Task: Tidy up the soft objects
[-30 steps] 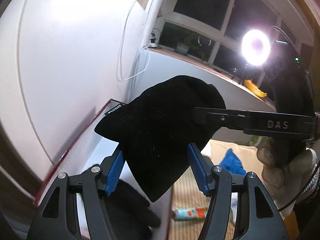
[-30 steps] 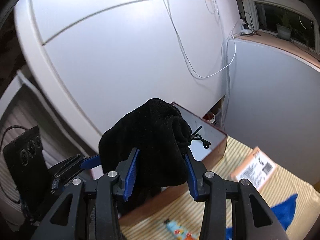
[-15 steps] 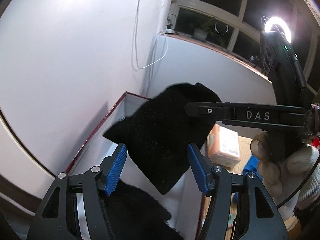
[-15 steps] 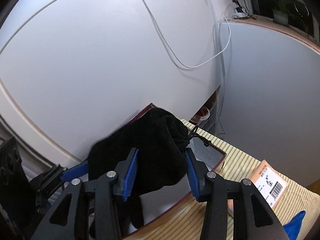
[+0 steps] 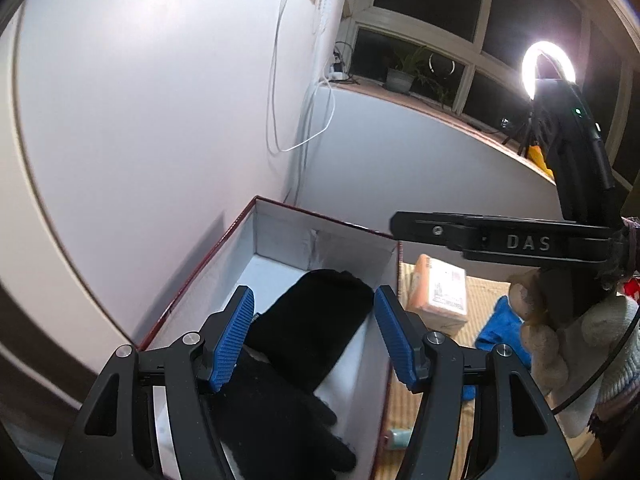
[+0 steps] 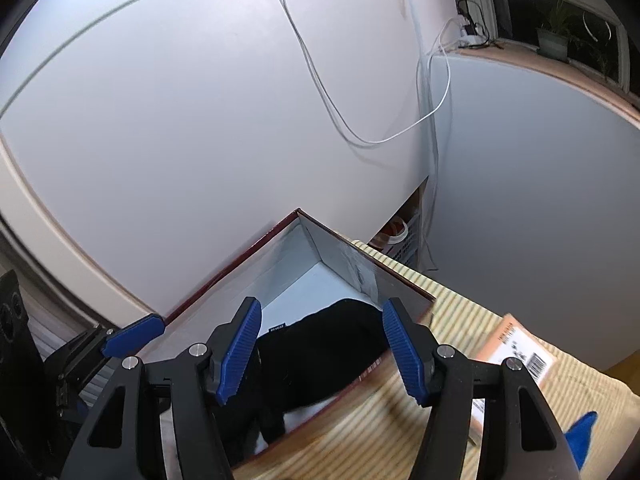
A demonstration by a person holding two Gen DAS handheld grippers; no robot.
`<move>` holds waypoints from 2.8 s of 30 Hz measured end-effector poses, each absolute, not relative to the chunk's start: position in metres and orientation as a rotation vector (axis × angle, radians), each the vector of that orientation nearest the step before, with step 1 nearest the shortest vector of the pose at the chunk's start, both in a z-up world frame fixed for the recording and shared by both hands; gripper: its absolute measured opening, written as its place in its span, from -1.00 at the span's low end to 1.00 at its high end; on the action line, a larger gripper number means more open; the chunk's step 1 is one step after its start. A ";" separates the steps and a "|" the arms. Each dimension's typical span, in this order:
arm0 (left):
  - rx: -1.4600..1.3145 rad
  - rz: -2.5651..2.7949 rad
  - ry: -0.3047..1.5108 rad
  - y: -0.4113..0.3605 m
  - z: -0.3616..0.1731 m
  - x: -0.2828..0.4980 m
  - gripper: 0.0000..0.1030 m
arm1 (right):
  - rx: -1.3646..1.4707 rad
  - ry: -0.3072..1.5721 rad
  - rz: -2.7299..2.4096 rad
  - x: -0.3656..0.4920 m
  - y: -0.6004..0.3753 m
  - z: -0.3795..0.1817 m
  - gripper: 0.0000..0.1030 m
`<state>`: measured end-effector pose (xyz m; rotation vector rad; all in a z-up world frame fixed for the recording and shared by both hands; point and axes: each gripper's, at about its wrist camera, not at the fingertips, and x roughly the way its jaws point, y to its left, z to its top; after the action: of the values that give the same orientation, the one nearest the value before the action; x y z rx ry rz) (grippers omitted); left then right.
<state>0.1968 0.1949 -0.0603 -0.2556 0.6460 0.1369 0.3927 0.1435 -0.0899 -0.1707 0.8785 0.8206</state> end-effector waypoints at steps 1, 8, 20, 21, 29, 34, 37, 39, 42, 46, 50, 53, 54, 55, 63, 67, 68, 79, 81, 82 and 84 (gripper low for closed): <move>-0.251 0.130 0.639 0.192 -0.058 0.194 0.18 | -0.171 0.872 0.816 0.388 0.137 -0.085 0.16; -0.271 0.045 0.598 0.166 -0.045 0.171 0.19 | -0.183 0.819 0.788 0.349 0.073 -0.055 0.17; -0.281 -0.171 0.643 0.074 -0.071 0.142 0.23 | -0.019 0.798 0.647 0.271 -0.119 -0.066 0.28; -0.283 -0.187 0.655 0.066 -0.076 0.142 0.23 | 0.009 0.799 0.625 0.264 -0.138 -0.071 0.28; -0.285 -0.258 0.734 0.018 -0.105 0.144 0.25 | 0.062 0.853 0.434 0.226 -0.226 -0.111 0.29; -0.283 -0.275 0.788 -0.004 -0.127 0.145 0.31 | 0.050 0.896 0.358 0.203 -0.254 -0.145 0.32; -0.272 -0.273 0.811 -0.018 -0.138 0.147 0.39 | 0.030 0.896 0.339 0.191 -0.256 -0.160 0.48; -0.262 -0.275 0.835 -0.028 -0.145 0.152 0.41 | -0.003 0.882 0.323 0.182 -0.253 -0.169 0.53; -0.229 -0.269 0.862 -0.043 -0.154 0.161 0.41 | -0.043 0.872 0.317 0.175 -0.247 -0.179 0.53; -0.182 -0.238 0.894 -0.061 -0.164 0.177 0.41 | -0.041 0.872 0.313 0.176 -0.250 -0.186 0.53; -0.193 -0.194 0.920 -0.068 -0.173 0.193 0.41 | -0.062 0.878 0.308 0.178 -0.251 -0.190 0.54; -0.221 -0.157 0.940 -0.070 -0.181 0.204 0.41 | -0.074 0.883 0.304 0.181 -0.250 -0.195 0.54; -0.222 -0.146 0.948 -0.071 -0.184 0.207 0.41 | -0.082 0.887 0.305 0.181 -0.249 -0.197 0.54; -0.215 -0.137 0.954 -0.073 -0.186 0.210 0.41 | -0.090 0.889 0.305 0.182 -0.247 -0.198 0.54; -0.126 -0.072 0.955 -0.087 -0.197 0.216 0.48 | -0.216 0.869 0.262 0.191 -0.228 -0.210 0.54; -0.072 -0.076 0.929 -0.091 -0.198 0.210 0.48 | -0.304 0.862 0.230 0.192 -0.217 -0.221 0.54; -0.068 -0.077 0.923 -0.090 -0.199 0.210 0.48 | -0.316 0.866 0.226 0.193 -0.216 -0.223 0.54; -0.081 -0.092 0.892 -0.076 -0.197 0.206 0.11 | -0.213 0.923 0.291 0.200 -0.235 -0.229 0.30; -0.093 -0.103 0.890 -0.075 -0.196 0.205 -0.03 | -0.175 0.938 0.315 0.201 -0.238 -0.229 0.09; -0.095 -0.110 0.889 -0.076 -0.196 0.205 -0.06 | -0.177 0.938 0.313 0.201 -0.238 -0.228 -0.04; -0.097 -0.123 0.886 -0.077 -0.196 0.203 -0.18 | -0.185 0.942 0.318 0.202 -0.236 -0.228 -0.07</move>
<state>0.2034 -0.0773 -0.1958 -0.0968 0.8863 -0.1234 0.2024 -0.2364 -0.2280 -0.1855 0.9423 0.3175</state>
